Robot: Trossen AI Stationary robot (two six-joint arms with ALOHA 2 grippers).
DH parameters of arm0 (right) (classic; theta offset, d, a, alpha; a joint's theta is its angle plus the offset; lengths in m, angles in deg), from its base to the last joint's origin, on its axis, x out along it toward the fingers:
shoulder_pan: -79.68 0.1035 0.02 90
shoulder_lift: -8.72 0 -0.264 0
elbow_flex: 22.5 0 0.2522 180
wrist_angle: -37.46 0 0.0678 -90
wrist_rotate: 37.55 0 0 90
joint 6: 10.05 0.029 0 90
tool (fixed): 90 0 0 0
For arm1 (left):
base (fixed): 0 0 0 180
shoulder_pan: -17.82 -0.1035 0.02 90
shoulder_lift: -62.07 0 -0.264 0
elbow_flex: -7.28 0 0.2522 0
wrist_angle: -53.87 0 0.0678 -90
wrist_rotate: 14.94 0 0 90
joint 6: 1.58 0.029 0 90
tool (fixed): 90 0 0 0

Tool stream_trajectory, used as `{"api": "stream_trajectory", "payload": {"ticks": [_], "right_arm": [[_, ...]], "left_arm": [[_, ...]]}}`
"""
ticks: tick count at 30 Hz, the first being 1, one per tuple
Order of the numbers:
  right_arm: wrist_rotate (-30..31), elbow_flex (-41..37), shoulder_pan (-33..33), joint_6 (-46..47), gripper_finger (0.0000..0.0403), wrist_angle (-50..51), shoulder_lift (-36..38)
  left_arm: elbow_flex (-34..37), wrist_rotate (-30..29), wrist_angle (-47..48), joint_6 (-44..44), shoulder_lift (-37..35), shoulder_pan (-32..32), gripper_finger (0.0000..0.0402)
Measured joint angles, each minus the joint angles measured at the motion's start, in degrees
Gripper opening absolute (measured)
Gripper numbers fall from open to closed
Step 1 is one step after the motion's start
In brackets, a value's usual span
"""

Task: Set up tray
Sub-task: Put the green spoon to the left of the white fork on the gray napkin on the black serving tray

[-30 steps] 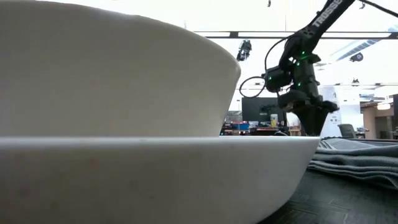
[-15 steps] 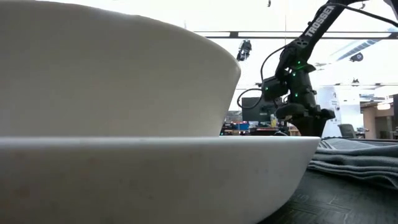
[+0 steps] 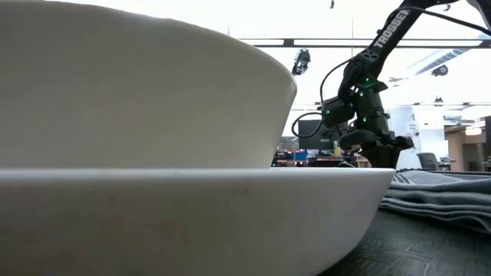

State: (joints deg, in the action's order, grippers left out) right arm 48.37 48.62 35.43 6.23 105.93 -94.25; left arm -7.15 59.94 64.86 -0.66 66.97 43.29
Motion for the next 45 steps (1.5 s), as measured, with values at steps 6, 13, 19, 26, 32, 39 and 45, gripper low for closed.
{"api": "stream_trajectory", "payload": {"ticks": [6,13,19,26,32,39,45], "right_arm": [[0.75,-0.11,-0.02,3.31,0.005,0.35,1.97],[-1.54,-0.07,0.52,10.65,0.0055,2.68,7.08],[-3.71,-0.1,3.86,19.12,0.0056,4.91,11.82],[-4.43,-0.09,11.27,32.5,0.0056,6.91,17.09],[-5.03,-0.09,19.42,44.76,0.0056,6.83,19.63],[-5.18,-0.09,30.42,56.47,0.0056,6.55,19.68],[-5.16,-0.09,40.67,66.86,0.0056,5.81,19.65]], "left_arm": [[0.0,-0.01,0.0,0.0,0.01,0.01,0.0224],[0.0,-0.02,0.0,0.0,0.01,0.01,0.0224],[0.0,-0.02,0.0,0.0,0.0,-0.01,0.0224],[0.0,-0.02,0.0,0.0,0.0,0.01,0.0224],[0.0,-0.02,0.0,0.0,0.0,0.01,0.0224],[0.0,0.0,0.01,0.0,0.0,-0.01,0.0224],[0.0,0.0,0.02,0.0,0.0,0.0,0.0224]]}}
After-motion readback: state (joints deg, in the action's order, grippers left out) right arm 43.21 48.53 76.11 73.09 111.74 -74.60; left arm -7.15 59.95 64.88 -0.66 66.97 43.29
